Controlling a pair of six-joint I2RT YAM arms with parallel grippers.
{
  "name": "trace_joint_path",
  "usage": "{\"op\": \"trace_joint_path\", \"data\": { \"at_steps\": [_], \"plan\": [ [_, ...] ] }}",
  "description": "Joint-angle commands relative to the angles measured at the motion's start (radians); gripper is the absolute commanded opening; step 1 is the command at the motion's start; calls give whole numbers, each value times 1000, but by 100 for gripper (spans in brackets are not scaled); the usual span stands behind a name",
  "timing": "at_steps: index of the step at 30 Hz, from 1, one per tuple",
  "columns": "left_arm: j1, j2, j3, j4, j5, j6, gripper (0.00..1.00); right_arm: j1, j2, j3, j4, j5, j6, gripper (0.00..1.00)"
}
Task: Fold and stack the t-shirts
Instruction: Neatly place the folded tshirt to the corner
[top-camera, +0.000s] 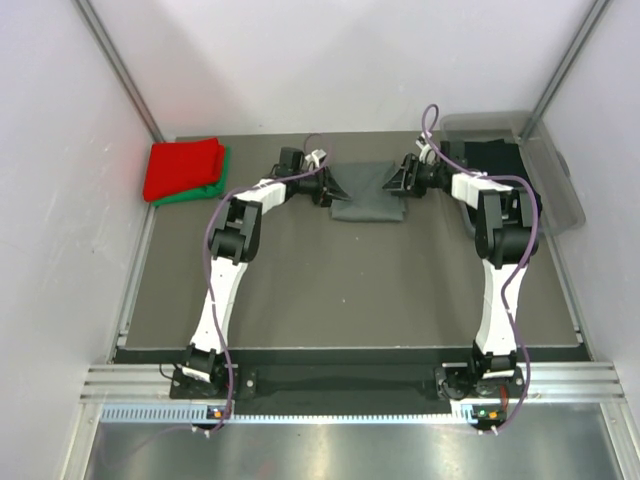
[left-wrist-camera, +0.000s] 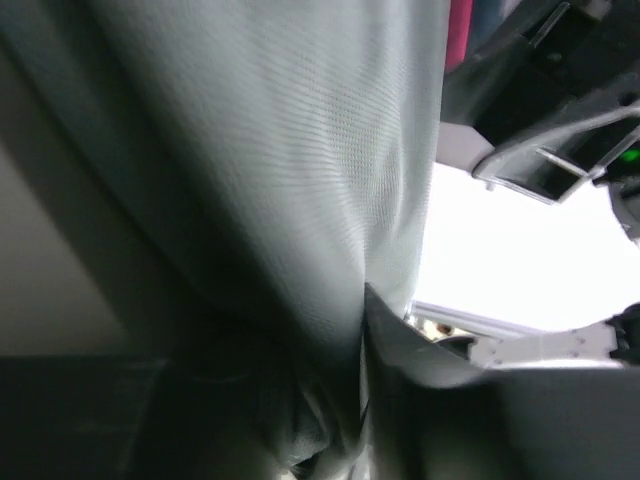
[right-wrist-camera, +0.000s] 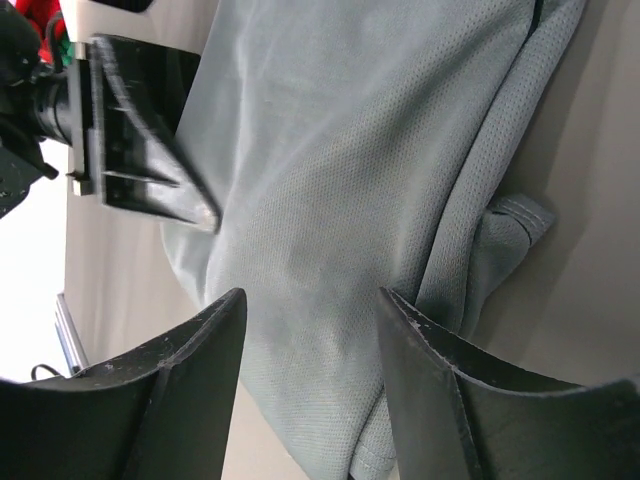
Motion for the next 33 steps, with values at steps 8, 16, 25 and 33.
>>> {"op": "trace_joint_path", "data": {
  "at_steps": [8, 16, 25, 33],
  "plan": [
    [2, -99, -43, -139, -60, 182, 0, 6, -382, -189, -116, 96, -343, 55],
    [71, -349, -74, -617, -272, 619, 0, 1, -862, -452, -209, 151, -561, 59],
    [172, -457, -2, -952, -587, 943, 0, 0, -1161, -538, -358, 165, -626, 59],
    [250, -392, 198, -1054, -845, 1086, 0, -2, -1312, -647, -378, 165, -627, 59]
  ]
}}
